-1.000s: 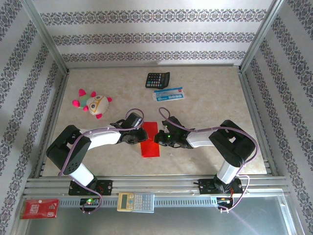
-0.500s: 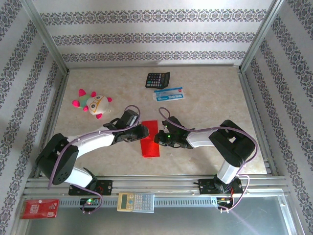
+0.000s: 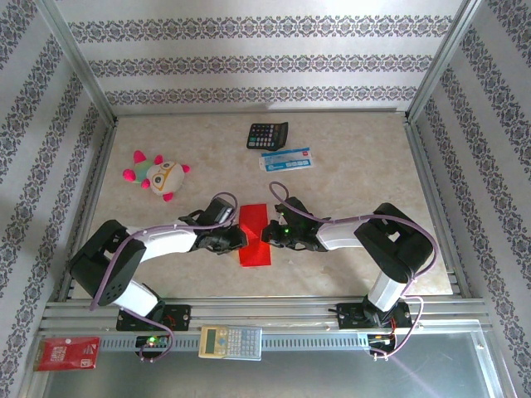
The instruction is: Fold a paper plane with a square sheet of paper (pick it up from the middle)
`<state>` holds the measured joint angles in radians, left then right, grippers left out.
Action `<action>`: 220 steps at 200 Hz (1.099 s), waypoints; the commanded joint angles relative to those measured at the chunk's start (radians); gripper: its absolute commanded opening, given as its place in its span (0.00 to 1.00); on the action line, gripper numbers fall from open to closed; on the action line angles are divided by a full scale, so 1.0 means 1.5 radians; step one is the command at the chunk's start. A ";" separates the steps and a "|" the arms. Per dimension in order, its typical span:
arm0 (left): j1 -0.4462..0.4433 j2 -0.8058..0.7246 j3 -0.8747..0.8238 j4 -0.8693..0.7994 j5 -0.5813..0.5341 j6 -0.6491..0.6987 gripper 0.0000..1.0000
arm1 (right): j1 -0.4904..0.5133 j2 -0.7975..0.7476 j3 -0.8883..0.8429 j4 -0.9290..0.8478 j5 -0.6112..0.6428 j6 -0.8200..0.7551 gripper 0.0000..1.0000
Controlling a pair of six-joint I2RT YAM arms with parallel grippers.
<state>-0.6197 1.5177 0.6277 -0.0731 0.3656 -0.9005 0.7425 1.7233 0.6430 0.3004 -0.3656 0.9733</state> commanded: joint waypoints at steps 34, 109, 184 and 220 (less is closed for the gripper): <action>0.025 -0.034 0.000 -0.043 -0.004 0.037 0.22 | 0.017 0.075 -0.039 -0.139 0.053 -0.006 0.00; -0.033 -0.036 -0.024 0.035 0.044 -0.041 0.22 | 0.016 0.067 -0.037 -0.147 0.057 -0.008 0.00; -0.006 -0.103 -0.076 -0.005 0.031 0.002 0.25 | 0.013 0.067 -0.029 -0.165 0.057 -0.019 0.00; -0.026 -0.169 -0.103 0.068 0.065 -0.031 0.29 | 0.011 0.062 -0.026 -0.176 0.057 -0.025 0.00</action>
<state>-0.6415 1.3006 0.4976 -0.0368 0.4206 -0.9218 0.7425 1.7233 0.6548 0.2768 -0.3653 0.9684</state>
